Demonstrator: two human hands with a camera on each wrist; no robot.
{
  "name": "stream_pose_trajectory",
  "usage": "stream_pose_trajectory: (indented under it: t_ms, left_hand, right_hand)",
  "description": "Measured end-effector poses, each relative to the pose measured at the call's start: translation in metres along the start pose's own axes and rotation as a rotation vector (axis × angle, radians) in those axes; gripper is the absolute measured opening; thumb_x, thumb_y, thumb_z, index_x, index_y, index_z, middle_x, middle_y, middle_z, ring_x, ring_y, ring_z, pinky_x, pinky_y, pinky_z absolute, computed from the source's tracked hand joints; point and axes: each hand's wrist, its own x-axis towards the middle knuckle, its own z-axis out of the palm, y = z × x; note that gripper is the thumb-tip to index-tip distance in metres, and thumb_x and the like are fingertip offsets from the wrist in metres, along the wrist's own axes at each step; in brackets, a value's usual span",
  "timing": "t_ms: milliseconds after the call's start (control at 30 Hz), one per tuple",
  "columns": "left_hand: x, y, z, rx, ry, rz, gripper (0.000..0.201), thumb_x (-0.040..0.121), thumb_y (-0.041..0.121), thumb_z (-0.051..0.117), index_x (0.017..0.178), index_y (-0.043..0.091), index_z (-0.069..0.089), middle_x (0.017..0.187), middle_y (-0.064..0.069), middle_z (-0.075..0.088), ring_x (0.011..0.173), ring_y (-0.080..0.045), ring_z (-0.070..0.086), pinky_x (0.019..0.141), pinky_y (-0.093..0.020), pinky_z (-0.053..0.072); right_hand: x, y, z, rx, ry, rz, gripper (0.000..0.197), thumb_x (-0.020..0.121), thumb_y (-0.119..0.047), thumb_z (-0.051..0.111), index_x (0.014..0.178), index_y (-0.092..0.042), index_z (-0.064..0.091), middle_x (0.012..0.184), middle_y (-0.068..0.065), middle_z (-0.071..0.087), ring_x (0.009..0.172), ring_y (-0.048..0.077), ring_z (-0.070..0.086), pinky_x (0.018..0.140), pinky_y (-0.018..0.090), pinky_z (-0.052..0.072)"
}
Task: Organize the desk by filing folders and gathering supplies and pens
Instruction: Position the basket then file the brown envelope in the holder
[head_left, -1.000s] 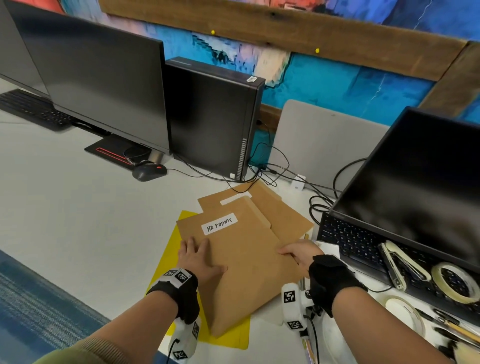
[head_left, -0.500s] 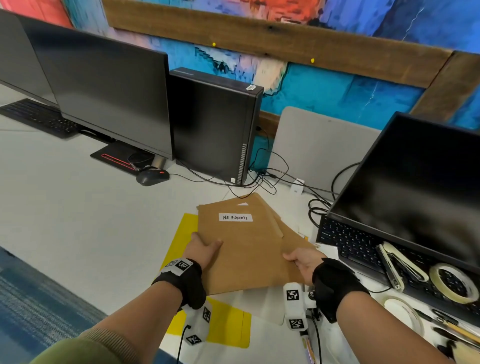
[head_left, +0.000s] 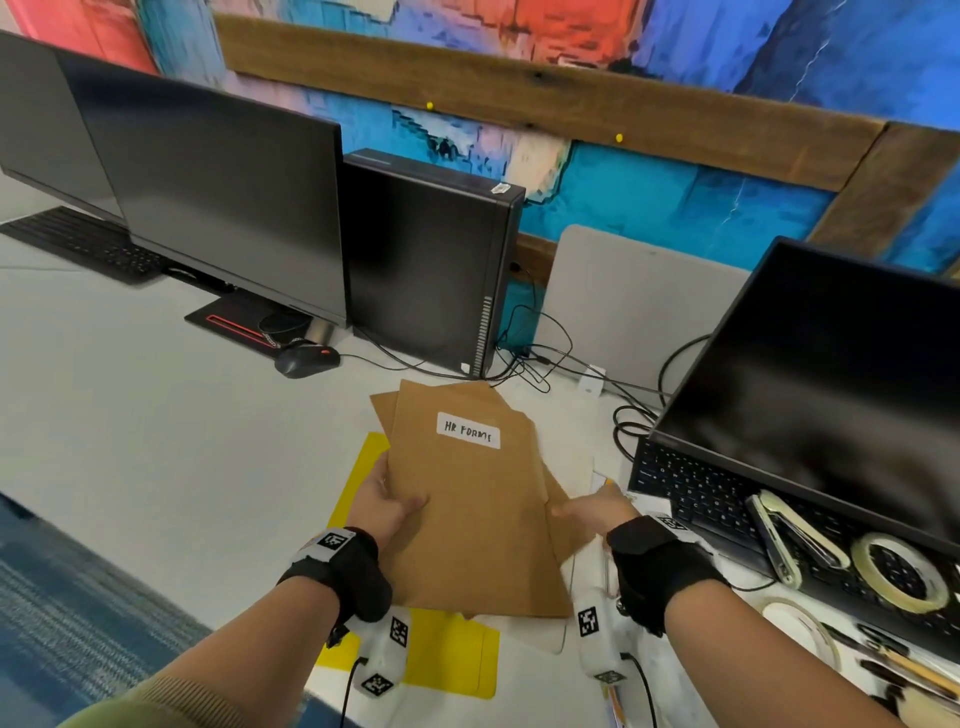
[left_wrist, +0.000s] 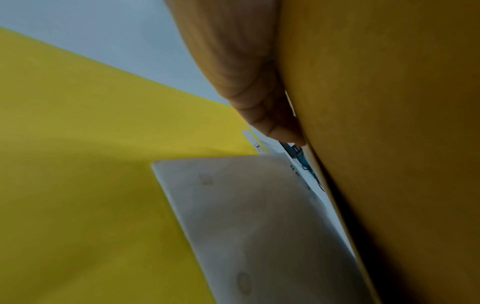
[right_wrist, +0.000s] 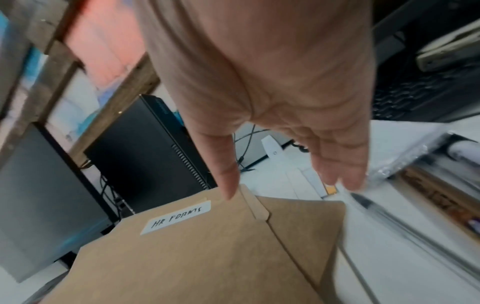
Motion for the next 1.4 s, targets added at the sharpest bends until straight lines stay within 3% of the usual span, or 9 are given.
stream_pose_trajectory:
  t_ms: [267,400,467,567,633,700,967,1133,1400]
  left_hand:
    - [-0.017,0.024,-0.006,-0.012,0.048,0.194,0.031,0.086,0.014,0.065,0.11,0.024,0.047,0.102,0.006,0.061,0.091,-0.013,0.06,0.088,-0.032,0.047]
    - [-0.026,0.037,-0.004,-0.019,0.013,0.26,0.029,0.086,0.013,0.064,0.11,0.021,0.049,0.103,0.005,0.062,0.089,-0.005,0.06,0.08,-0.021,0.048]
    - [-0.03,0.044,-0.003,-0.021,0.021,0.288,0.03,0.086,0.014,0.064,0.11,0.023,0.049,0.102,0.008,0.061,0.089,0.0,0.059,0.078,-0.017,0.046]
    - [-0.034,0.052,-0.003,0.052,0.037,0.349,0.031,0.086,0.017,0.065,0.111,0.025,0.049,0.103,0.012,0.06,0.091,0.001,0.057,0.083,-0.017,0.045]
    - [-0.036,0.059,-0.002,0.095,0.038,0.387,0.032,0.086,0.018,0.065,0.111,0.027,0.047,0.1,0.019,0.058,0.089,0.007,0.055,0.077,-0.008,0.043]
    - [-0.038,0.064,0.0,0.099,0.058,0.414,0.032,0.086,0.017,0.065,0.109,0.027,0.046,0.095,0.024,0.057,0.086,0.012,0.053,0.071,-0.005,0.042]
    - [-0.033,0.053,0.014,0.158,0.072,0.397,0.036,0.084,0.02,0.066,0.111,0.019,0.043,0.107,0.0,0.062,0.098,-0.021,0.06,0.085,-0.035,0.048]
    - [-0.032,0.017,0.023,0.342,0.049,0.285,0.045,0.085,0.009,0.063,0.122,0.007,0.038,0.119,-0.009,0.06,0.106,-0.027,0.058,0.083,-0.028,0.043]
    - [-0.026,0.03,0.039,0.372,0.073,0.285,0.046,0.089,0.008,0.058,0.129,0.008,0.035,0.129,-0.01,0.054,0.116,-0.029,0.054,0.095,-0.036,0.043]
  right_hand:
    - [0.011,-0.008,-0.006,0.24,-0.021,-0.148,0.096,0.078,-0.028,0.074,0.148,-0.004,0.013,0.152,0.018,0.026,0.137,0.035,0.031,0.112,0.042,0.031]
    - [0.007,0.001,-0.01,0.441,-0.311,-0.09,0.091,0.067,-0.025,0.081,0.142,-0.008,0.033,0.145,0.01,0.041,0.135,0.027,0.035,0.118,0.047,0.016]
    - [0.007,0.004,-0.009,0.518,-0.384,-0.056,0.069,0.074,-0.017,0.076,0.134,-0.006,0.044,0.136,0.008,0.051,0.13,0.027,0.04,0.117,0.05,0.018]
    - [0.006,0.0,-0.013,0.664,-0.353,-0.117,0.044,0.086,0.001,0.059,0.129,-0.002,0.049,0.119,0.012,0.062,0.112,0.027,0.056,0.097,0.046,0.045]
    - [0.003,-0.007,-0.021,0.727,-0.35,-0.197,0.039,0.088,0.007,0.053,0.125,-0.003,0.051,0.118,0.013,0.063,0.107,0.026,0.059,0.083,0.039,0.05]
    - [0.0,-0.017,-0.03,0.762,-0.337,-0.283,0.04,0.087,0.01,0.05,0.124,-0.004,0.053,0.12,0.014,0.063,0.11,0.027,0.059,0.085,0.038,0.05]
    - [-0.016,-0.014,-0.049,0.681,-0.225,-0.458,0.039,0.084,0.012,0.052,0.119,-0.004,0.057,0.12,0.015,0.064,0.111,0.028,0.059,0.093,0.036,0.048]
    - [-0.013,0.008,-0.039,0.591,-0.213,-0.369,0.041,0.084,0.011,0.052,0.119,-0.009,0.057,0.119,0.009,0.065,0.117,0.028,0.055,0.111,0.051,0.03]
    - [-0.025,0.007,-0.049,0.63,-0.215,-0.33,0.031,0.092,0.009,0.045,0.112,-0.013,0.055,0.121,0.011,0.061,0.115,0.028,0.055,0.099,0.045,0.043]
